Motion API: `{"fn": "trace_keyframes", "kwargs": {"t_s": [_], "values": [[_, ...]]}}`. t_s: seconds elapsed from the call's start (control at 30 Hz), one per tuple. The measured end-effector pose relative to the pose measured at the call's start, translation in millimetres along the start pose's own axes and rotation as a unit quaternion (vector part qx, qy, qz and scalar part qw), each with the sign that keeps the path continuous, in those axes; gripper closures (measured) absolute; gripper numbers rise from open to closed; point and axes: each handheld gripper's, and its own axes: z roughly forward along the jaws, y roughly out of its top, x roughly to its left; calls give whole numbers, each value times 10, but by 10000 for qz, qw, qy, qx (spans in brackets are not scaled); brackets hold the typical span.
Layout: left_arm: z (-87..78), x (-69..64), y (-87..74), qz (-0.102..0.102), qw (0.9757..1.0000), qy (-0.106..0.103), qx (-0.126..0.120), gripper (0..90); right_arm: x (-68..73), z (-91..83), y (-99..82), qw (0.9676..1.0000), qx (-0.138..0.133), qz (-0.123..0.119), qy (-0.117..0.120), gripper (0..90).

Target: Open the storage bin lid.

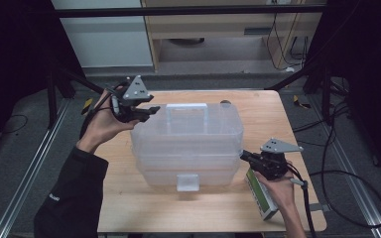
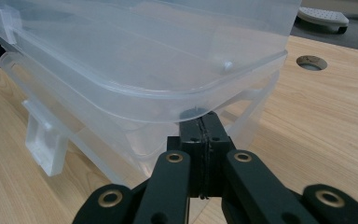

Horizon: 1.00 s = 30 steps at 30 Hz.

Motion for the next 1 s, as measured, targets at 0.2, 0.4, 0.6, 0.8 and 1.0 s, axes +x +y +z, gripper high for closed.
{"fn": "trace_keyframes", "kwargs": {"t_s": [0.2, 0.4, 0.6, 0.8, 1.0], "values": [[-121, 117, -282, -746, 9959, 419, -289, 629, 1, 0, 2, 10000, 6, 4, -4, 900], [-251, 135, -558, -1440, 9836, 857, -673, 694, 4, -1, 6, 10000, 24, 10, -9, 900], [-401, 121, -793, -1953, 9681, 1250, -947, 743, 4, 0, 7, 10000, 25, -10, -20, 900], [-449, 41, -1047, -2311, 9533, 1600, -1107, 773, 8, -1, 6, 10000, 22, -7, -31, 900], [-408, -90, -1329, -2750, 9383, 1729, -1187, 821, 6, 0, 9, 10000, 40, -19, -34, 900]]}}
